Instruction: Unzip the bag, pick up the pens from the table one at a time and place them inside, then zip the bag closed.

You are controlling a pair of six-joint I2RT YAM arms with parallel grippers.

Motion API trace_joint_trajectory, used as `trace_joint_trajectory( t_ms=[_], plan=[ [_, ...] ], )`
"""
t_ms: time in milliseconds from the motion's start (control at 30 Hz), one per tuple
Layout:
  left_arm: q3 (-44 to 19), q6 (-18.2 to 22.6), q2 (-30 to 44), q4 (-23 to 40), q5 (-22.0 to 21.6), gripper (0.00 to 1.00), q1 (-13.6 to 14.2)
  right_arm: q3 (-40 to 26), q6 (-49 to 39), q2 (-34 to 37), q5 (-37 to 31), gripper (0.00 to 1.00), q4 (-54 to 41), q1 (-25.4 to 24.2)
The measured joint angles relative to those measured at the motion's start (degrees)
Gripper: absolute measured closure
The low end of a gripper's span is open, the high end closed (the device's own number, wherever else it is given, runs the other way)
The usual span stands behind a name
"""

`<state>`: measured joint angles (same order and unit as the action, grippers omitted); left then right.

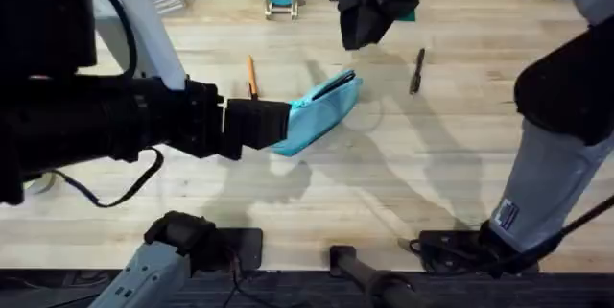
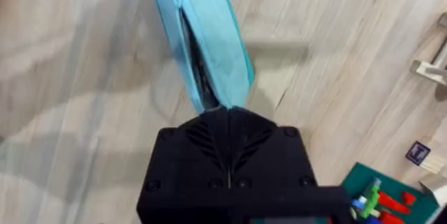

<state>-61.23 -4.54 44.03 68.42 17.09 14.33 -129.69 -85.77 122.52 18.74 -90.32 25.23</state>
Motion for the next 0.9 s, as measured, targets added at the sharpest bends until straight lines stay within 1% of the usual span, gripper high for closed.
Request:
trace_joint_trajectory(
  t_ms=[67, 133, 300, 500, 700, 900],
  plan=[
    [0.00, -0.02, 0.00, 0.00, 0.00, 0.006, 0.00, 0.00, 0.55, 0.00, -3.23, 0.972, 0.09, 1.81],
    [0.00, -0.02, 0.00, 0.00, -0.01, 0.006, 0.00, 0.00, 0.42, 0.00, -5.06, 0.971, 0.09, 3.47],
    [0.00, -0.04, 0.00, 0.00, -0.03, 0.006, 0.00, 0.00, -3.11, 0.00, -7.15, 0.971, -0.18, 6.54],
    [0.00, -0.04, 0.00, 0.00, -0.03, 0.006, 0.00, 0.00, -8.89, 0.00, -8.07, 0.971, -0.20, 6.97],
    [0.00, -0.03, 0.00, 0.00, -0.03, 0.006, 0.00, 0.00, -11.22, 0.00, -8.31, 0.971, -0.42, 7.17],
    [0.00, -0.04, 0.00, 0.00, -0.03, 0.006, 0.00, 0.00, -12.70, 0.00, -6.18, 0.971, -0.78, 7.39]
  ],
)
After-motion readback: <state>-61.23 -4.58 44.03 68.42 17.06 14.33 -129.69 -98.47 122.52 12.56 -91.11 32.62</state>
